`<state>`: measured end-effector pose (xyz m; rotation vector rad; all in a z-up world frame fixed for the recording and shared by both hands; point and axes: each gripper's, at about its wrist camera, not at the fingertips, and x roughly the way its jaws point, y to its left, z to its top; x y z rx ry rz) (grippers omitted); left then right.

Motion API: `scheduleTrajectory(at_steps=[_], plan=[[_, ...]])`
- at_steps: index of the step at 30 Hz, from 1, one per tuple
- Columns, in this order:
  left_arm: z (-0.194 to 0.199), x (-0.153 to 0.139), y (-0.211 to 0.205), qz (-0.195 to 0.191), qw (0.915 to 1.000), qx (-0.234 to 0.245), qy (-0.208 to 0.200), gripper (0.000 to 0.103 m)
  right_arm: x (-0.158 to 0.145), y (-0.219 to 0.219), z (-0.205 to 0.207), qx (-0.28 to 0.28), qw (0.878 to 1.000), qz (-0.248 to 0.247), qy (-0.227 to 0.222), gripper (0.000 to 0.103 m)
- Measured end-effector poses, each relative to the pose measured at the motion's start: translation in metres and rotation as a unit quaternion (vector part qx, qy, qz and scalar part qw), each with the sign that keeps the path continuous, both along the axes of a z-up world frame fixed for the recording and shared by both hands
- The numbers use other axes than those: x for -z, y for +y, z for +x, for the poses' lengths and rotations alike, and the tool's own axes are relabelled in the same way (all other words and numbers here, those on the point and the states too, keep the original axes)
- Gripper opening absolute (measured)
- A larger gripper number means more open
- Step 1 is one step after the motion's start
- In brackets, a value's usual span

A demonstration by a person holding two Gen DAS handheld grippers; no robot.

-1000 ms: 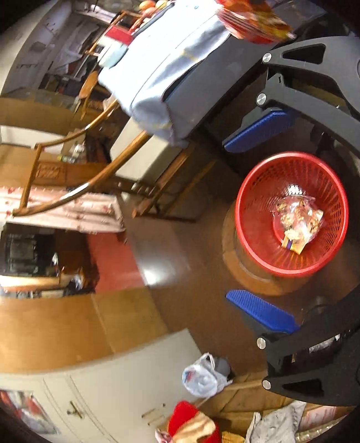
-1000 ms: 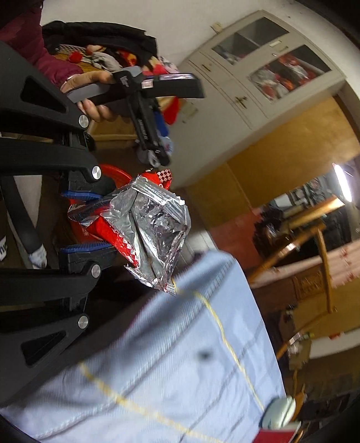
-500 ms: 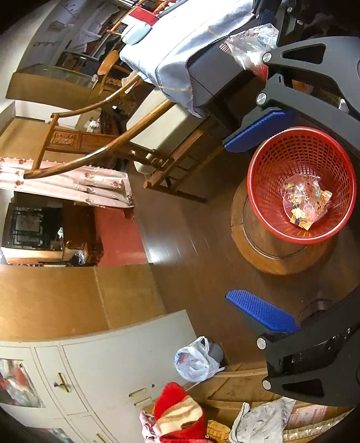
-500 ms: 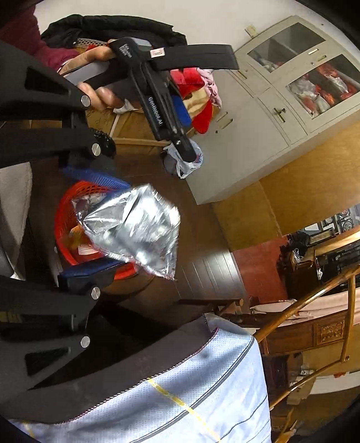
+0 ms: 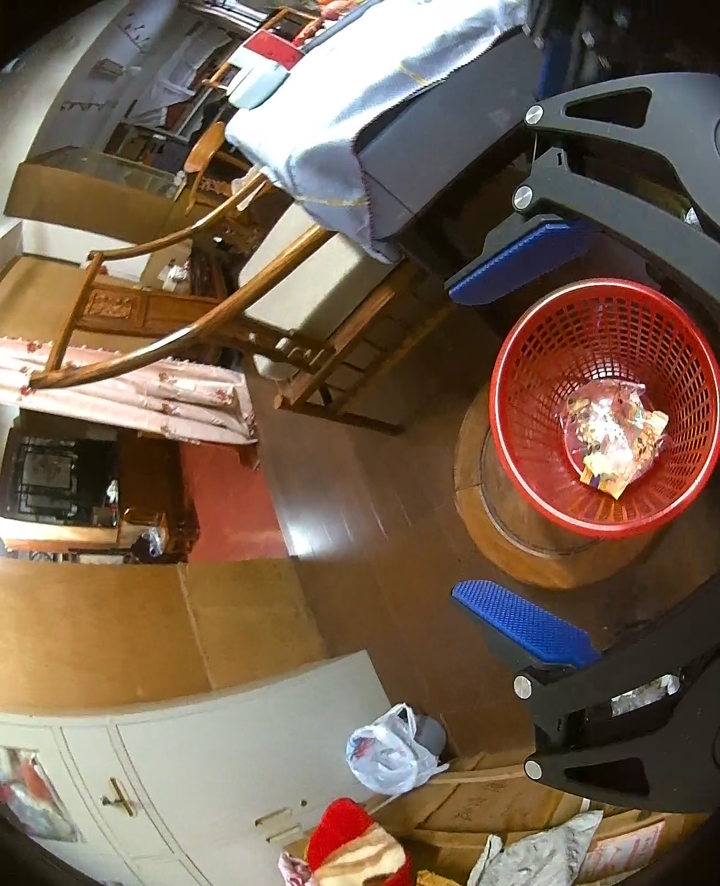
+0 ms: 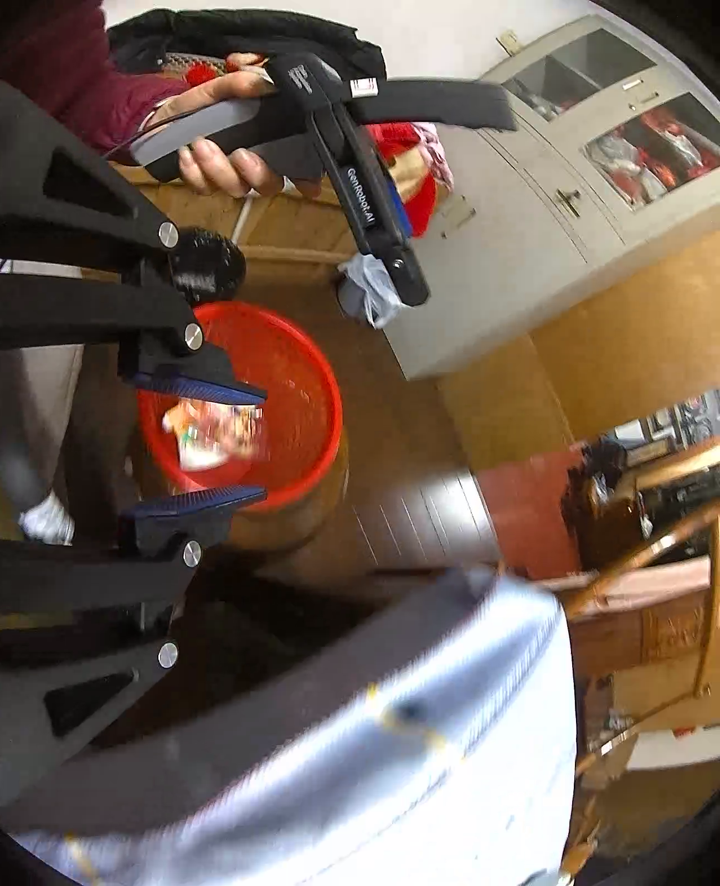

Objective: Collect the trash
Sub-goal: 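Carry both bags to the red wastebasket and open both tools over it, then move both tools back over the table toward the remaining trash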

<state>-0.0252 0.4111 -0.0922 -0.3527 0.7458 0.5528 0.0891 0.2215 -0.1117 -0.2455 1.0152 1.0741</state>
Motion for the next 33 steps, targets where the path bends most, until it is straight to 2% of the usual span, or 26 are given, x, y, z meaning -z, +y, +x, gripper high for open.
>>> scheduleTrajectory(at_steps=[2,5,12,14,18,26,33], plan=[[0.004,0.007,-0.005,-0.001,1.0000,0.003,0.005,0.096,-0.005,-0.007,0.000,0.000,1.000,0.000,-0.019,0.040],[0.010,0.016,-0.014,-0.007,0.9997,0.013,0.021,0.096,-0.006,-0.007,-0.002,-0.010,0.999,-0.007,-0.046,0.043],[0.019,0.013,-0.025,-0.019,0.9992,0.029,0.021,0.096,-0.015,-0.022,0.010,0.013,0.999,0.016,-0.042,0.045],[0.022,0.010,-0.031,-0.018,0.9990,0.035,0.020,0.096,-0.022,-0.032,0.016,0.026,0.998,0.027,-0.045,0.050],[0.033,-0.001,-0.055,-0.008,0.9983,0.055,0.019,0.096,-0.039,-0.059,0.026,0.058,0.995,0.050,-0.058,0.054],[0.066,-0.041,-0.116,0.008,0.9923,0.122,-0.015,0.096,-0.065,-0.143,0.049,0.142,0.982,0.092,-0.087,0.063],[0.118,-0.071,-0.203,0.017,0.9750,0.219,-0.034,0.096,-0.076,-0.247,0.066,0.243,0.957,0.122,-0.100,0.070]])
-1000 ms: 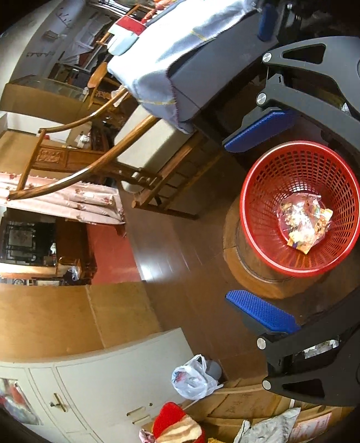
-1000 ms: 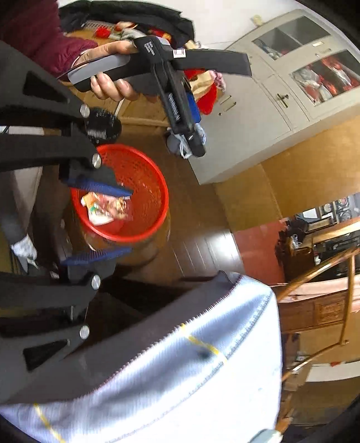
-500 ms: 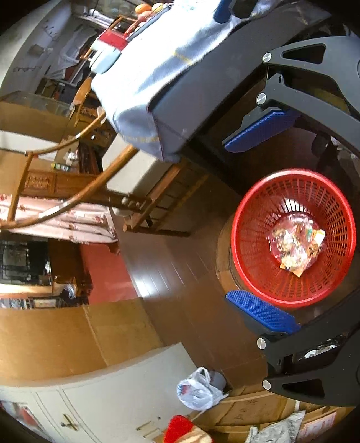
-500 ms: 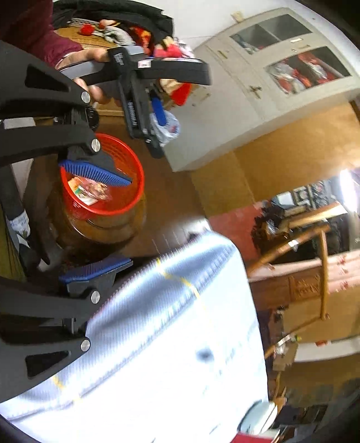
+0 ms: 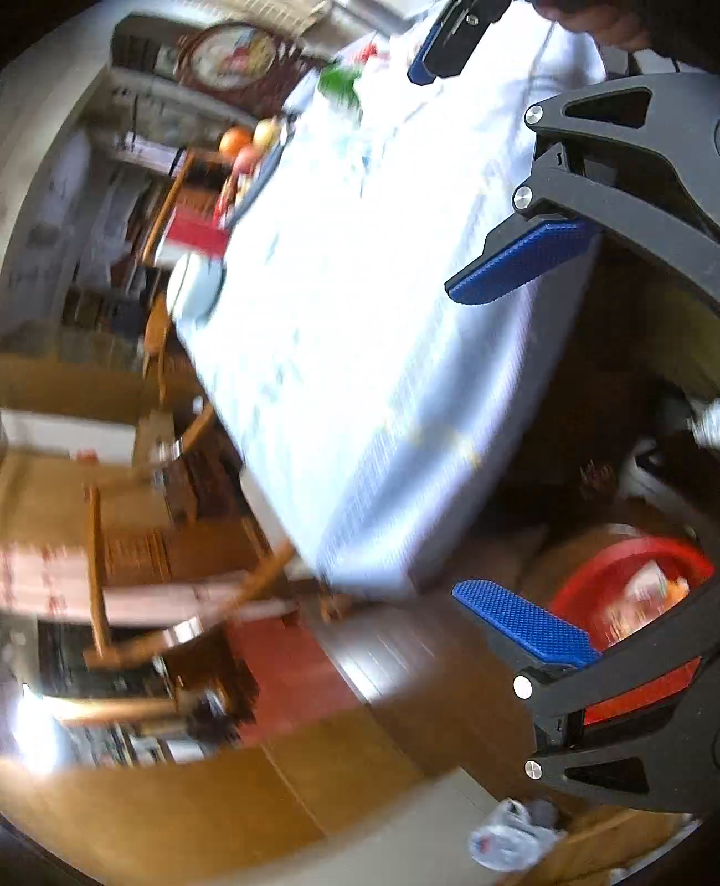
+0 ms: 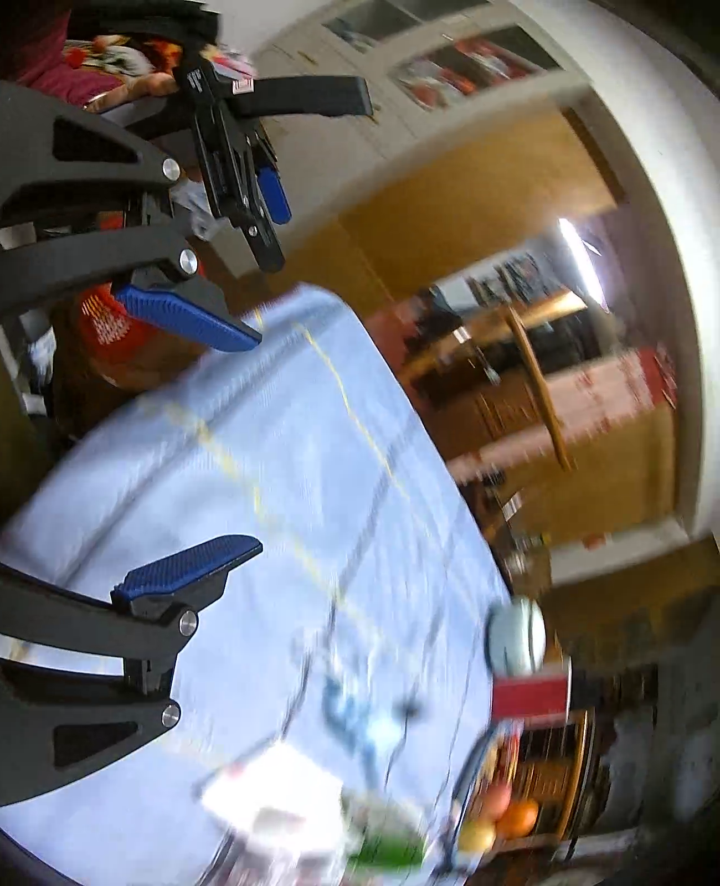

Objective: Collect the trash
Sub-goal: 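Move both tools back over the table toward the remaining trash, then grasp the blue face mask with the left tool and lift it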

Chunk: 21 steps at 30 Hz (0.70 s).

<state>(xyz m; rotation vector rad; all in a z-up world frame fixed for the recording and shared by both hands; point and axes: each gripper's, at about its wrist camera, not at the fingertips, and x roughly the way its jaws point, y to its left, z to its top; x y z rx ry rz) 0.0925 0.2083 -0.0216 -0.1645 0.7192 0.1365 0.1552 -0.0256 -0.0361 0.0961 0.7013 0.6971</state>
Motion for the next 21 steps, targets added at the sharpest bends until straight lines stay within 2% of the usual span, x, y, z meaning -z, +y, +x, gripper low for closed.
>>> scheduleTrajectory(at_steps=[4,9,15,21], plan=[[0.035,-0.011,-0.053,0.008,0.9984,0.056,-0.003,0.096,-0.003,-0.070,0.009,0.074,0.997,0.012,-0.009,0.073],[0.098,-0.012,-0.122,0.029,0.9915,0.126,0.009,0.096,0.006,-0.142,0.020,0.139,0.990,0.028,-0.003,0.073],[0.162,-0.001,-0.194,0.037,0.9803,0.192,0.029,0.096,0.012,-0.187,0.034,0.187,0.982,0.032,-0.005,0.073],[0.221,0.020,-0.240,0.055,0.9741,0.211,0.061,0.096,0.009,-0.220,0.058,0.226,0.974,0.006,-0.003,0.077]])
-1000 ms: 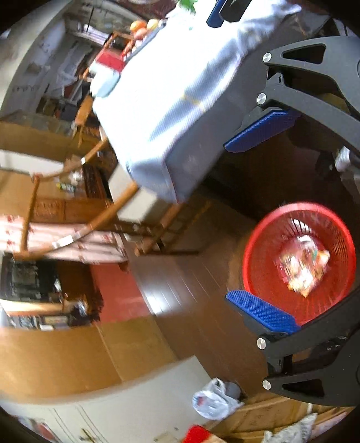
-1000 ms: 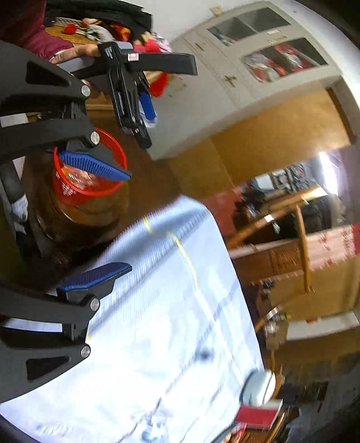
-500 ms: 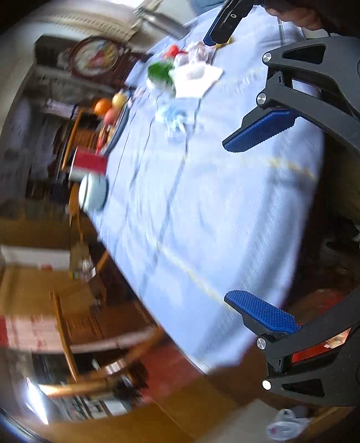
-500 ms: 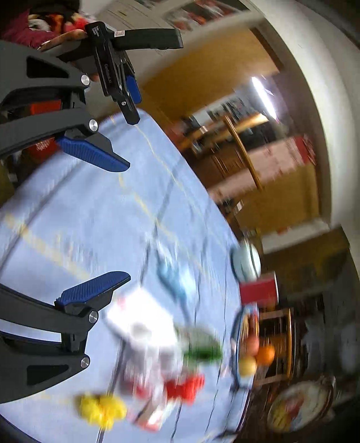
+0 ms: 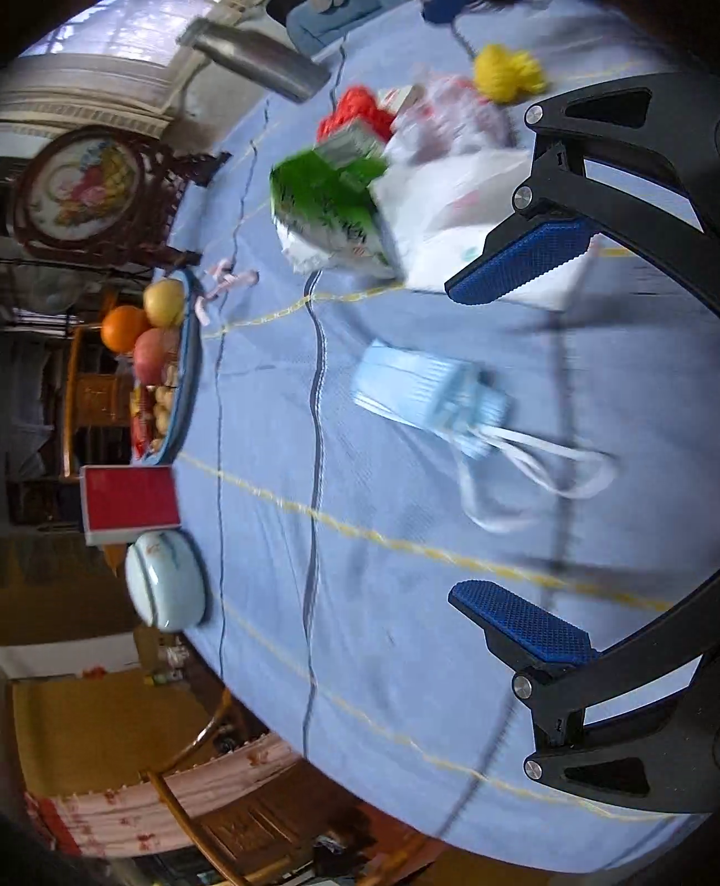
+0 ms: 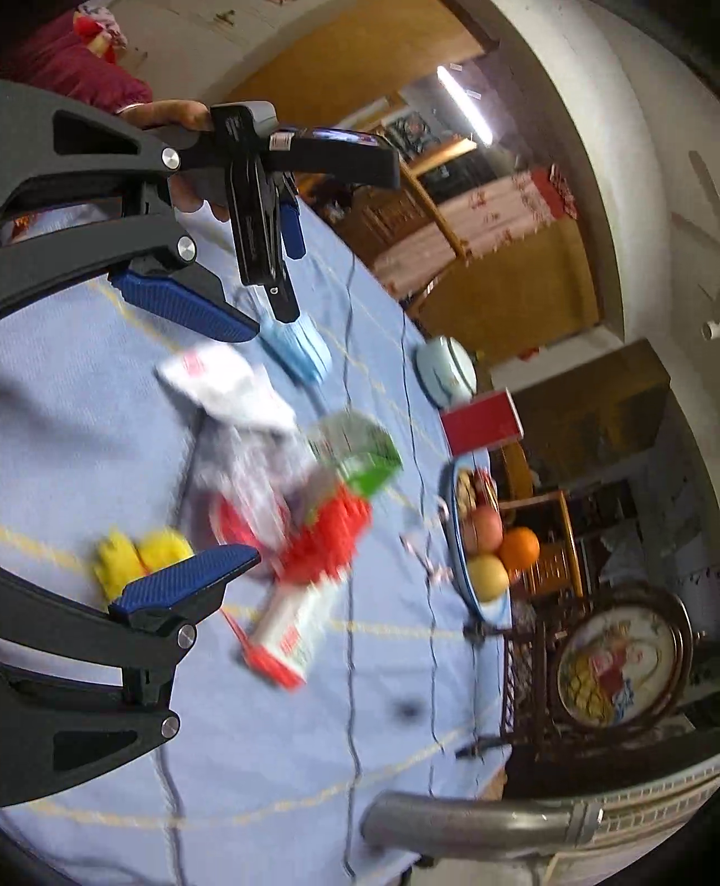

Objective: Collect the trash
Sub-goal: 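Grasp the blue face mask with the left tool and lift it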

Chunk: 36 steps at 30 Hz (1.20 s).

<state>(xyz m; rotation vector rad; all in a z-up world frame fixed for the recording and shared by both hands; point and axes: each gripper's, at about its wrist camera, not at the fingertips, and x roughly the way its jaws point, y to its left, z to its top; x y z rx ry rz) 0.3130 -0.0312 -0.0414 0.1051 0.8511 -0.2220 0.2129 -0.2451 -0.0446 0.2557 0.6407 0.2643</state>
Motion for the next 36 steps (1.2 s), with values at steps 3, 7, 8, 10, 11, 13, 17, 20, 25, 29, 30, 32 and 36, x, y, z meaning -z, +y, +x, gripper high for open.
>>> scheduleTrajectory(at_steps=[3,7,8,10,11,13,17,20,25,29,30,32,36], plan=[[0.022,0.012,-0.006,-0.004,0.9995,-0.005,0.031,0.096,-0.004,-0.013,0.018,0.013,1.000,-0.023,0.010,0.080],[0.036,0.017,-0.008,-0.013,0.9991,-0.002,0.039,0.096,-0.009,-0.017,0.047,0.006,0.999,-0.043,0.031,0.081],[0.040,0.021,-0.010,-0.007,0.9989,-0.003,0.047,0.096,-0.009,-0.017,0.056,0.001,0.998,-0.042,0.036,0.081],[0.046,0.029,-0.010,-0.007,0.9971,-0.002,0.075,0.096,-0.009,-0.018,0.072,-0.003,0.998,-0.042,0.039,0.081],[0.046,0.029,-0.010,-0.010,0.9972,-0.001,0.074,0.096,-0.008,-0.019,0.078,-0.003,0.998,-0.043,0.037,0.081],[0.045,0.030,-0.010,-0.009,0.9971,0.000,0.075,0.097,-0.006,-0.020,0.085,0.000,0.999,-0.043,0.029,0.081],[0.047,0.033,-0.018,0.019,0.9967,0.002,0.078,0.097,0.010,-0.031,0.096,0.016,0.999,-0.023,0.023,0.081],[0.047,0.033,-0.020,0.024,0.9966,0.003,0.079,0.097,0.019,-0.038,0.100,0.015,0.999,0.004,0.031,0.081],[0.050,0.034,-0.022,0.025,0.9965,0.002,0.080,0.097,0.025,-0.040,0.104,0.010,0.999,0.009,0.034,0.081],[0.056,0.035,-0.023,0.028,0.9973,-0.002,0.068,0.098,0.024,-0.041,0.104,0.014,1.000,-0.017,0.021,0.082],[0.056,0.035,-0.022,0.028,0.9973,-0.002,0.068,0.098,0.023,-0.042,0.103,0.014,1.000,-0.014,0.018,0.082],[0.057,0.035,-0.022,0.027,0.9974,-0.002,0.067,0.098,0.022,-0.044,0.100,0.012,1.000,-0.010,0.009,0.082],[0.061,0.035,-0.022,0.026,0.9975,-0.003,0.066,0.098,0.018,-0.048,0.095,0.005,1.000,0.009,-0.001,0.082]])
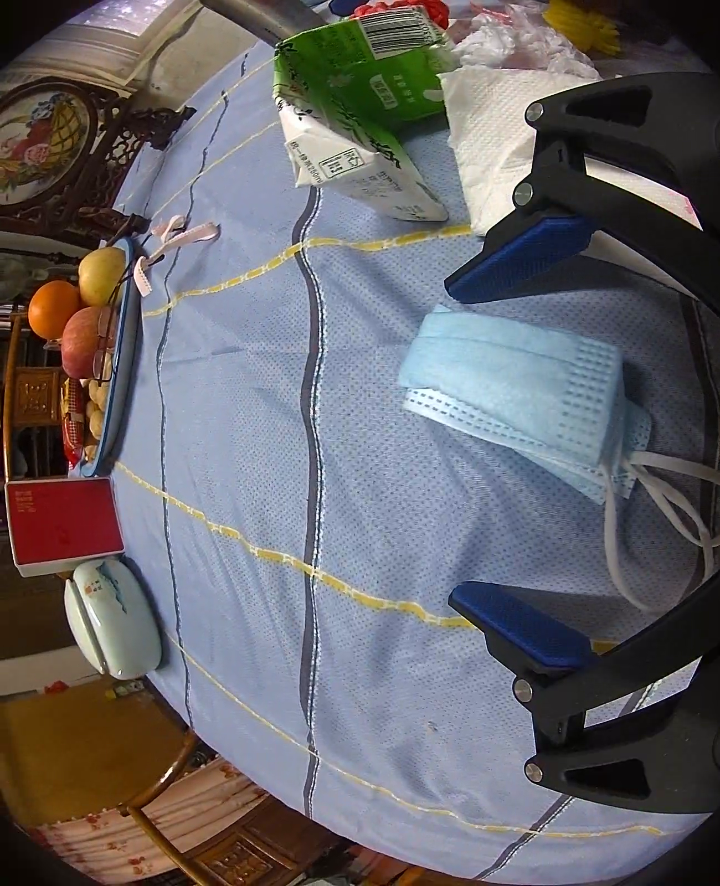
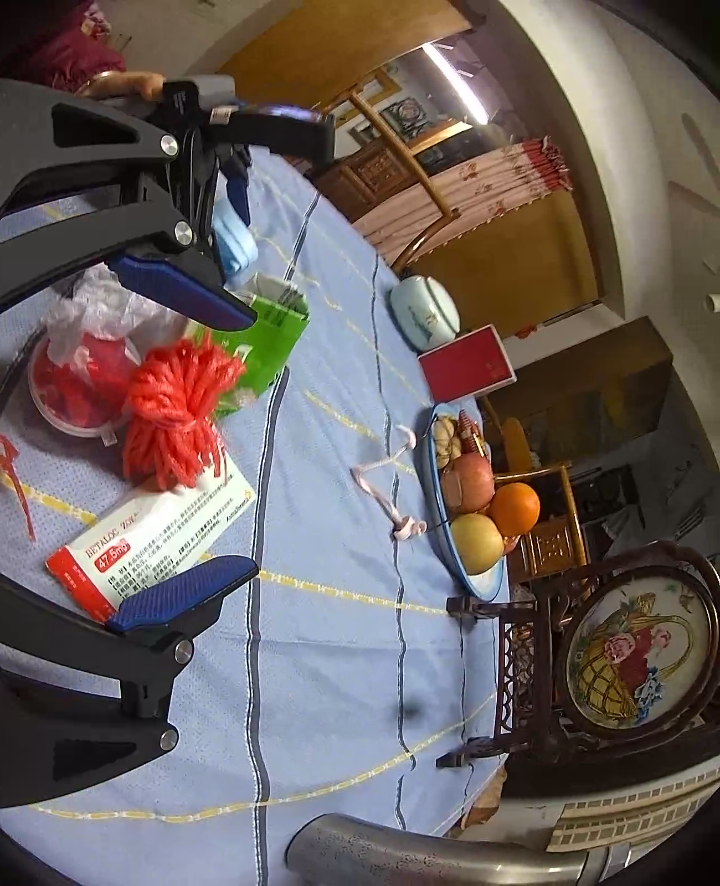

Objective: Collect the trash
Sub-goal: 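Grasp the blue face mask with the left tool and lift it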

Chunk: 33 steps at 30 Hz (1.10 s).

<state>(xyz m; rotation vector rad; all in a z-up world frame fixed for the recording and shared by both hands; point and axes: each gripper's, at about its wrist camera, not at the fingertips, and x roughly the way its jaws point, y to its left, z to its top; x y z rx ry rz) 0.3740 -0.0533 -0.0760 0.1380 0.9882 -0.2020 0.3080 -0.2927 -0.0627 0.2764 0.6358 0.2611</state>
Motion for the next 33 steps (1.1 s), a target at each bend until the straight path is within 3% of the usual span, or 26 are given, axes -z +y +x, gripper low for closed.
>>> scheduleTrajectory(at_steps=[14,20,25,33], plan=[[0.000,-0.002,0.004,-0.003,1.0000,0.004,-0.001,0.094,-0.007,-0.009,-0.014,0.001,0.998,0.066,0.009,0.082],[-0.010,-0.007,0.008,-0.019,0.9997,0.009,-0.014,0.069,-0.014,-0.003,-0.018,0.007,0.999,0.045,-0.008,0.082],[-0.013,-0.011,0.010,-0.042,0.9988,0.016,-0.018,0.034,-0.017,0.005,-0.016,0.013,1.000,0.015,-0.019,0.082],[-0.043,-0.037,0.044,-0.113,0.9912,-0.048,-0.051,0.033,-0.018,0.011,-0.014,-0.006,1.000,0.008,-0.023,0.082]])
